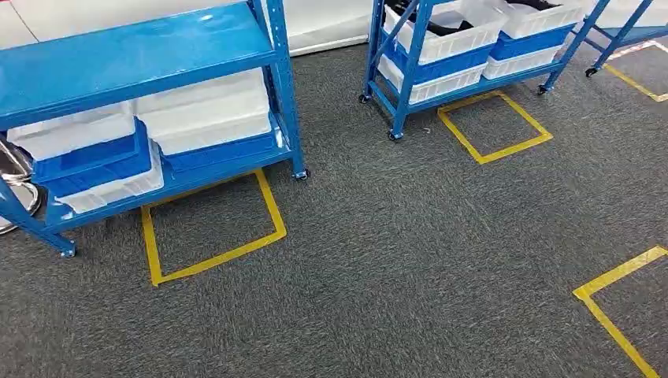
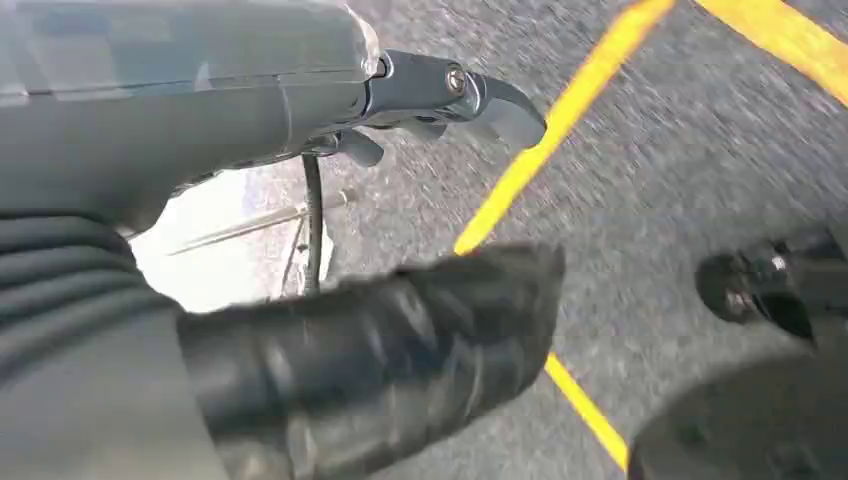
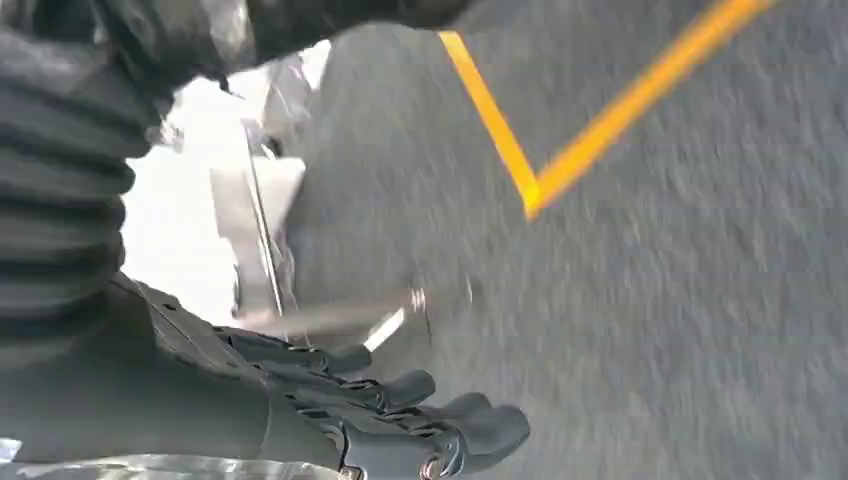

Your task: Take the parts from the cabinet and place them on the table.

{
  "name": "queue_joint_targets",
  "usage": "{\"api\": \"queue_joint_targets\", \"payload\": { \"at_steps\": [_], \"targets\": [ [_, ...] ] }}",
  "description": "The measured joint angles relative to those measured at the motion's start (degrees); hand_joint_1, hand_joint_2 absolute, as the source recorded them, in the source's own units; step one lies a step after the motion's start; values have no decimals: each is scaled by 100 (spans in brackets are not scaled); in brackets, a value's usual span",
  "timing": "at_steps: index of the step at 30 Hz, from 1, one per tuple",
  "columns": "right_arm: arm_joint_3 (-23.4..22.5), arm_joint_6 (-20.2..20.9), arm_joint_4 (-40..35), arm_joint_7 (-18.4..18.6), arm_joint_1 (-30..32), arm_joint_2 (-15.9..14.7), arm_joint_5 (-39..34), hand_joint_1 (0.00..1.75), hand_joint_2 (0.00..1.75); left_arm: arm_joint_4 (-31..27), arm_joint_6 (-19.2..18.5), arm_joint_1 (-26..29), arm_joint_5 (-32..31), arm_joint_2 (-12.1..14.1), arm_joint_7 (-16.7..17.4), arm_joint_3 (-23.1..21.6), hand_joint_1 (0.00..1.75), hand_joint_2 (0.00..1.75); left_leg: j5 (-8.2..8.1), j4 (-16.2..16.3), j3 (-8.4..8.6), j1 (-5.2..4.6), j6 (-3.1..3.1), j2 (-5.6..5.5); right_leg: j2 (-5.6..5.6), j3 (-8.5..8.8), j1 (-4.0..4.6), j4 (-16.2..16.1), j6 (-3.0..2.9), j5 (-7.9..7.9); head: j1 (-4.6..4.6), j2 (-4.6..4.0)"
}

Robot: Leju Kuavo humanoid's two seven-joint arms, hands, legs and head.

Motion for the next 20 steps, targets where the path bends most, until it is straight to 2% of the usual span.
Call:
{"api": "queue_joint_targets", "payload": {
  "at_steps": [2,3,4,5,6,7,8,9,10,11,12,13,14,15,17,18,19,20],
  "targets": [
    [35,-13,262,24,-80,-50,-214,0,175,112,79,-20,195,26,-31,-37,0,175,-395,729,-480,33,-70,12,-3,57,2,-20,-25,-34,0,0],
    [78,-17,366,24,-117,-81,-320,0,175,177,127,-24,303,48,-48,-65,0,175,-523,959,-679,45,-84,16,-3,77,3,-16,-25,-61,0,0],
    [131,-35,430,22,-143,-116,-413,0,175,238,168,-27,398,66,-59,-94,0,175,-473,996,-790,53,-92,19,-4,110,5,-13,-22,-91,0,0],
    [207,-50,489,20,-159,-131,-519,0,0,312,225,-20,504,103,-74,-135,0,175,-252,803,-777,54,-88,21,-4,153,7,-11,-16,-122,-2,0],
    [291,-72,528,11,-184,-166,-629,0,0,389,278,-8,619,122,-87,-186,0,0,97,388,-658,53,-64,22,-4,208,8,-10,-8,-154,0,0],
    [365,-85,566,0,-199,-173,-719,0,0,448,324,-2,713,151,-101,-223,0,0,431,-78,-496,50,-36,25,-4,257,14,-11,2,-179,0,0],
    [456,-98,587,-13,-205,-190,-823,0,0,515,373,2,825,179,-120,-269,0,0,666,-478,-380,36,11,42,-9,259,13,-17,18,-199,0,0],
    [534,-103,620,-18,-221,-197,-918,0,0,584,422,3,923,214,-131,-315,0,0,403,-456,-393,-13,35,46,-10,291,36,-4,41,-208,0,0],
    [631,-111,644,-24,-229,-218,-1020,0,0,642,472,-18,1035,238,-153,-380,0,0,254,-512,-401,-16,79,25,-16,251,30,8,82,-226,-2,0],
    [737,-114,662,-31,-245,-229,-1128,0,175,686,527,-9,1148,255,-164,-455,0,0,483,-536,-415,-15,126,25,-37,262,39,10,118,-248,-2,0],
    [856,-118,681,-39,-241,-231,-1236,0,175,738,581,1,1254,286,-172,-518,0,0,537,-538,-401,-15,152,10,-45,287,40,-7,150,-263,2,0],
    [971,-125,692,-57,-237,-260,-1331,0,175,794,630,-4,1360,291,-190,-575,0,0,593,-621,-365,34,194,-2,-58,325,80,-12,191,-275,-2,0],
    [1111,-135,723,-66,-223,-273,-1443,0,175,841,682,-14,1480,315,-210,-652,0,0,646,-680,-288,52,211,-2,-40,330,34,75,216,-339,2,0],
    [1236,-151,745,-85,-207,-297,-1546,0,175,874,743,-30,1592,339,-227,-723,0,0,662,-700,-288,52,247,-15,-39,222,28,288,231,-527,2,0],
    [1479,-194,814,-101,-179,-328,-1765,0,175,940,844,-81,1826,395,-260,-876,0,0,670,-695,-307,45,258,-66,-39,-191,3,1130,276,-995,2,0],
    [1588,-201,852,-114,-147,-341,-1872,0,175,962,900,-111,1940,426,-273,-949,0,0,668,-692,-312,44,258,-101,-39,-387,-6,1504,297,-1119,2,0],
    [1705,-208,902,-116,-102,-343,-1978,0,175,983,951,-152,2050,455,-288,-1021,0,0,664,-686,-310,45,256,-154,-39,-483,-19,1646,312,-1085,2,0],
    [1831,-214,952,-120,-54,-354,-2084,0,175,997,1007,-189,2161,485,-303,-1097,0,0,655,-678,-305,46,250,-213,-38,-447,-36,1516,322,-914,2,0]
  ]
}}
